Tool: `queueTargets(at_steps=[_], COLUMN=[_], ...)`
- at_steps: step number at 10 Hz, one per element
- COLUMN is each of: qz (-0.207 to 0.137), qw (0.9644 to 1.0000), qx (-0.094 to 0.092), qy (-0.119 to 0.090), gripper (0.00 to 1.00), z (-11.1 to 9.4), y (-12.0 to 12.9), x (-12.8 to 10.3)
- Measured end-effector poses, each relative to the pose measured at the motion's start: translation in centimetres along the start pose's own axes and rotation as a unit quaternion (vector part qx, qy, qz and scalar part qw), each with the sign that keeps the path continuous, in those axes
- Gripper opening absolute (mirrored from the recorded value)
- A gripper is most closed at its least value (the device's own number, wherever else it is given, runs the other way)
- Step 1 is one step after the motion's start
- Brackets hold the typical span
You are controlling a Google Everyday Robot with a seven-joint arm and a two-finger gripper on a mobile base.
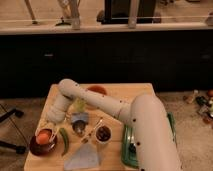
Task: Place apple in purple bowl
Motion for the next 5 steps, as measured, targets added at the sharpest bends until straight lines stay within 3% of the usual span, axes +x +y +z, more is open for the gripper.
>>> queueTargets(at_steps=[5], qz=[0.007], qw=[0.9997], qx=[0.025], qy=[0.003], gripper=[0.8], z=[-1.0], y=[1.5], x=[0.6])
